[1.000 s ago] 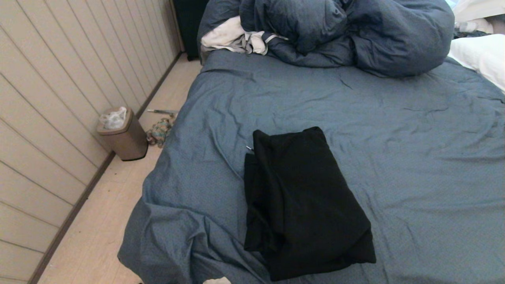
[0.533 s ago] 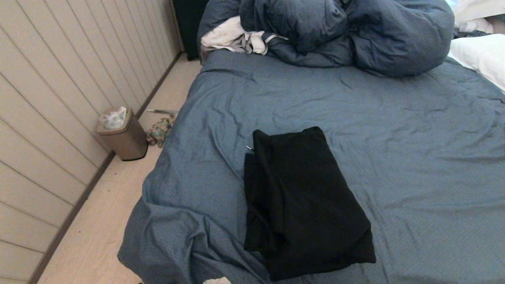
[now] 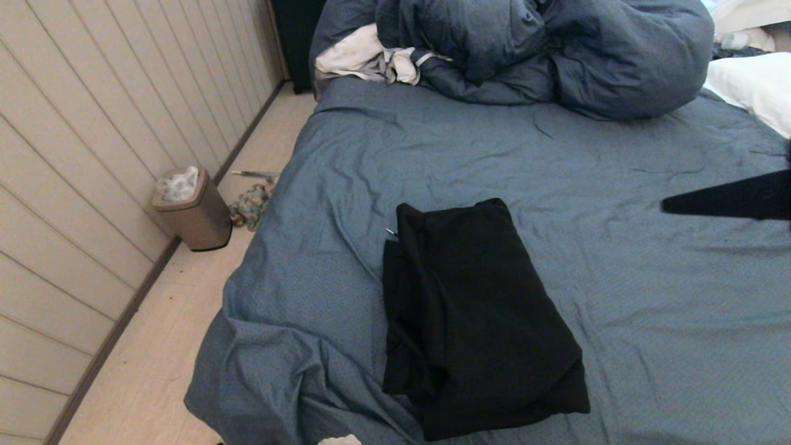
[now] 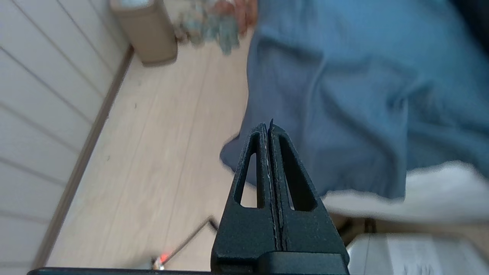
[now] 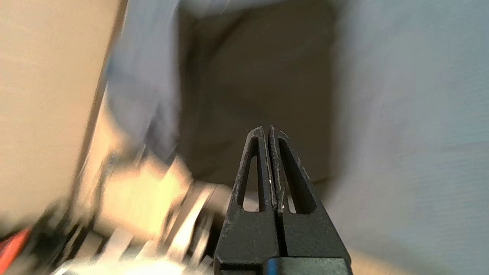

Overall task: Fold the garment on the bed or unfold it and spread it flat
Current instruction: Unfold the black sweatshirt

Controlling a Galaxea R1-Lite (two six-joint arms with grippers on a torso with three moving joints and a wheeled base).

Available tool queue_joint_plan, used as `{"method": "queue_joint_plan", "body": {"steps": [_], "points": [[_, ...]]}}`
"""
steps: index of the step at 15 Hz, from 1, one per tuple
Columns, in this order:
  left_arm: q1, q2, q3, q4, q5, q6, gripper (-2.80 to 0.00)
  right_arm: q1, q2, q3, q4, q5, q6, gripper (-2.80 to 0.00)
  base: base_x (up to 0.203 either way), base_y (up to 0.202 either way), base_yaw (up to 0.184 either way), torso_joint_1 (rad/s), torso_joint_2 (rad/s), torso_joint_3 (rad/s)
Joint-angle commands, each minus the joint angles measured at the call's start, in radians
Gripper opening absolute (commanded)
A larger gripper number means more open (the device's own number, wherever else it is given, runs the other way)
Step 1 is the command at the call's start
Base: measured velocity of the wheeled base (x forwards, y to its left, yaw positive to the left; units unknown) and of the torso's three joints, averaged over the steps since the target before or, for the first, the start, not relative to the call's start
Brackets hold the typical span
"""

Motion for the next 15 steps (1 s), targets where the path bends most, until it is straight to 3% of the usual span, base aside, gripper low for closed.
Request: {"method": "queue_joint_plan", "body": {"steps": [1, 6, 7, 9, 11, 13, 15], "points": [[0.000, 0.070, -0.067, 0.004, -0.012, 0.000, -2.80, 0.143, 0.241, -0.095, 0.083, -0.045, 0.043, -2.80, 0.000, 0.000, 0.000, 0.000, 0.00, 0.000], [-0.005, 0.676, -0.327, 0.042, -0.131, -0.144, -2.80, 0.322, 0.505, -0.274, 0.182, -0.214, -0.008, -2.80, 0.000, 0.000, 0.000, 0.000, 0.00, 0.000], [-0.014, 0.800, -0.403, 0.046, -0.170, -0.178, -2.80, 0.337, 0.552, -0.314, 0.199, -0.251, -0.017, 0.00, 0.000, 0.000, 0.000, 0.000, 0.00, 0.000], [-0.061, 0.981, -0.615, 0.056, -0.240, -0.258, -2.80, 0.355, 0.642, -0.401, 0.218, -0.292, -0.028, 0.00, 0.000, 0.000, 0.000, 0.000, 0.00, 0.000], [-0.133, 1.090, -0.741, 0.059, -0.294, -0.332, -2.80, 0.397, 0.691, -0.426, 0.257, -0.343, -0.058, 0.00, 0.000, 0.000, 0.000, 0.000, 0.00, 0.000], [-0.147, 1.122, -0.733, 0.055, -0.309, -0.353, -2.80, 0.448, 0.725, -0.428, 0.258, -0.447, -0.079, 0.00, 0.000, 0.000, 0.000, 0.000, 0.00, 0.000], [-0.148, 1.130, -0.730, 0.055, -0.311, -0.353, -2.80, 0.471, 0.771, -0.425, 0.264, -0.490, -0.104, 0.00, 0.000, 0.000, 0.000, 0.000, 0.00, 0.000]]}}
